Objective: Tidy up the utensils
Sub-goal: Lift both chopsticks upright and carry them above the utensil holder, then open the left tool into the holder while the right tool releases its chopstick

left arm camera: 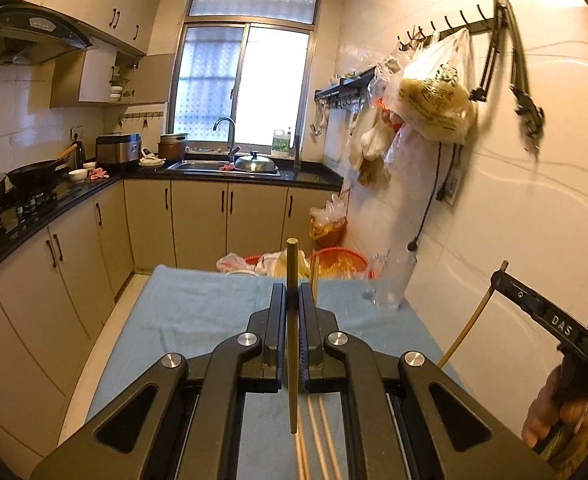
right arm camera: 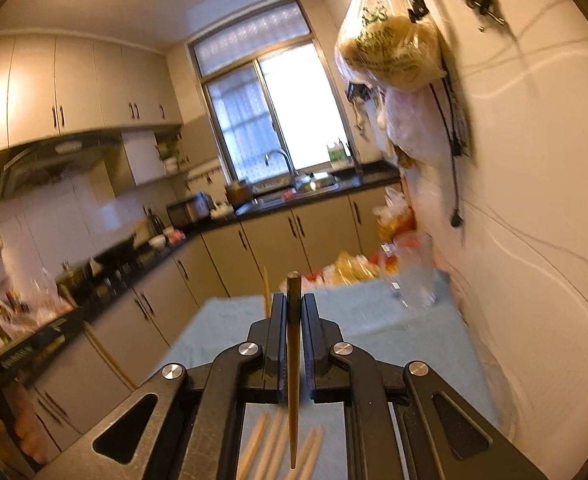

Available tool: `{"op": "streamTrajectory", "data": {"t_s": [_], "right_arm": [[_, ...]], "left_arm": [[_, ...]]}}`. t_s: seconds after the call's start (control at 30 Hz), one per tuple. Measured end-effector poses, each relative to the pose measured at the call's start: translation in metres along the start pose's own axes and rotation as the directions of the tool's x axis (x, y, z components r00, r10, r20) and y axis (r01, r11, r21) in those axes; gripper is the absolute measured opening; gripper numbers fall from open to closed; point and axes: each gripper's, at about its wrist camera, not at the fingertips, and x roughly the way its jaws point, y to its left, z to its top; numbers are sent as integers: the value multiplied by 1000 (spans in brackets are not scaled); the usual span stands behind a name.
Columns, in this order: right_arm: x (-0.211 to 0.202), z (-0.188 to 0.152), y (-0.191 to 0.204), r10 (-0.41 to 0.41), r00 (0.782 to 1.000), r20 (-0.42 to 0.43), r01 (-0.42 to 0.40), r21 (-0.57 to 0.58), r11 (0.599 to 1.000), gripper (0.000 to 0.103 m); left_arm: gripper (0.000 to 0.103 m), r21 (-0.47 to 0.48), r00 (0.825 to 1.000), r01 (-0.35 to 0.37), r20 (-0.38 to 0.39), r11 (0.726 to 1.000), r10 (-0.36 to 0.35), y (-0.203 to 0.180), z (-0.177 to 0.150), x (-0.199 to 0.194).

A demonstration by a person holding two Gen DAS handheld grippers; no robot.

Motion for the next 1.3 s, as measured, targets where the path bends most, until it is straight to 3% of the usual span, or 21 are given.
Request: {"op": "streamTrajectory", "data": {"t_s": [0.2,0.37,0.53,0.7,0.9,0.97,1.0,1.03,1.17,1.3], "right_arm": [[42,32,14,27,997,78,-29,25,999,8],[88,39,17,22,998,63,-24,24,999,8],[138,28,6,-1,1000,-9,2,45,999,8],[186,-3,-13,-7,988,-152,21,88,996,8],[211,-18,-31,4,973,-231,29,139,990,11],[210,-18,-34,11,972,-234,23,144,989,25],[207,-16,-35,9,974,-226,25,145,989,35],[203,-14,-35,5,976,-219,27,144,989,39],[179,-7,-35,-5,980,-200,29,121,992,39],[146,-7,-31,-32,978,-205,49,78,996,47]], "left_arm": [[5,-14,1000,8,8,1000,-7,-9,30,54],[5,-29,1000,21,-18,999,-21,-10,42,104],[5,-27,996,2,-90,1000,-4,-7,33,155],[5,-28,980,-14,-200,1000,8,0,9,193],[7,-15,979,-24,-204,1000,20,3,4,196],[14,-17,979,-24,-200,1000,20,4,5,190],[23,-21,980,-24,-200,999,20,5,5,188],[29,-29,980,-26,-196,999,20,7,6,183],[31,-42,983,-34,-181,999,26,11,6,152],[41,-30,988,-56,-144,998,51,13,1,110]]}}
